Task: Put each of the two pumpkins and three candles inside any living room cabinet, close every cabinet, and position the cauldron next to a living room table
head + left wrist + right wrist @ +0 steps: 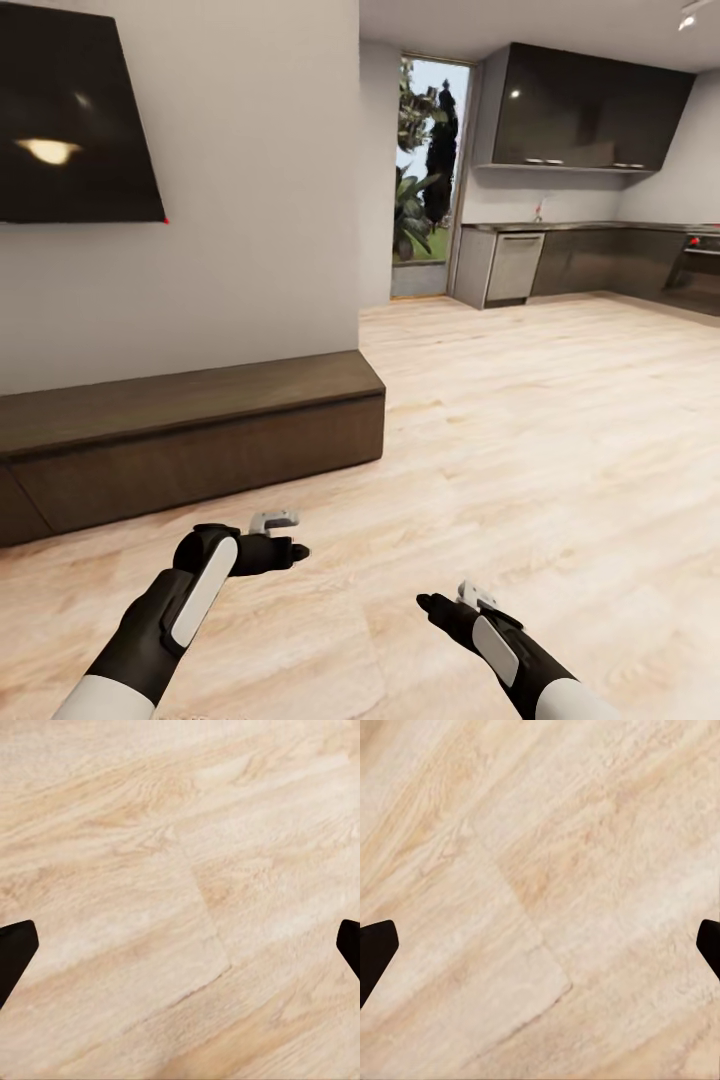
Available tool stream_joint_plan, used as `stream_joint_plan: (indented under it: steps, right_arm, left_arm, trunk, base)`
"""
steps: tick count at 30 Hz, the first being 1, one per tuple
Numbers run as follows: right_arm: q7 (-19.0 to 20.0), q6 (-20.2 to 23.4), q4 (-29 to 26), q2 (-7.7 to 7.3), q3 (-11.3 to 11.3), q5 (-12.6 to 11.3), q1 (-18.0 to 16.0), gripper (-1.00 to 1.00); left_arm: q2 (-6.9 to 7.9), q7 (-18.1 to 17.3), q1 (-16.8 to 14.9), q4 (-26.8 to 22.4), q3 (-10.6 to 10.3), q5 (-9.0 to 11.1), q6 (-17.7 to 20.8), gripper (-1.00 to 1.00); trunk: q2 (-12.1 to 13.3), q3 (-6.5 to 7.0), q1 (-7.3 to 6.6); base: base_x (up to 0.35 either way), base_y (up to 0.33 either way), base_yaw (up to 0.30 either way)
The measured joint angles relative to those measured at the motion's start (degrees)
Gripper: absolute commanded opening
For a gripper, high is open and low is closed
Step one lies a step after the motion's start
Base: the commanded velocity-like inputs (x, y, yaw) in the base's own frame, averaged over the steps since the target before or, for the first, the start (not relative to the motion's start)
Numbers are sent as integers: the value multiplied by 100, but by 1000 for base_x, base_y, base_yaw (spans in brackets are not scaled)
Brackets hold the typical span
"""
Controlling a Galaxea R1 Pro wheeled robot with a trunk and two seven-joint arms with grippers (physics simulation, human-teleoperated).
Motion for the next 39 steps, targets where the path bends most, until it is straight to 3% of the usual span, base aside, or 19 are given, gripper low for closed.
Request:
stream_joint_plan:
  steps: [8, 12, 25, 39]
  right_arm:
    - [5, 0, 0, 0, 0, 0, 0, 100]
    - [0, -22, 2, 0, 103, 0, 0, 100]
    - [48, -438, 7, -37, 182, 5, 1, 100]
    - [20, -551, -4, -38, 169, -18, 0, 100]
  left_arm:
    - [0, 0, 0, 0, -34, -29, 0, 100]
    - [0, 0, 0, 0, -32, -22, -3, 100]
    - [0, 0, -1, 0, -29, -30, 0, 100]
    - [0, 0, 0, 1, -14, -39, -1, 100]
  trunk:
    - [0, 23, -2]
    - [0, 34, -2]
    - [0, 66, -2]
    - [0, 67, 1]
  base:
    - [187, 1, 251]
    - [219, -55, 251]
    - [264, 44, 247]
    - [23, 34, 13]
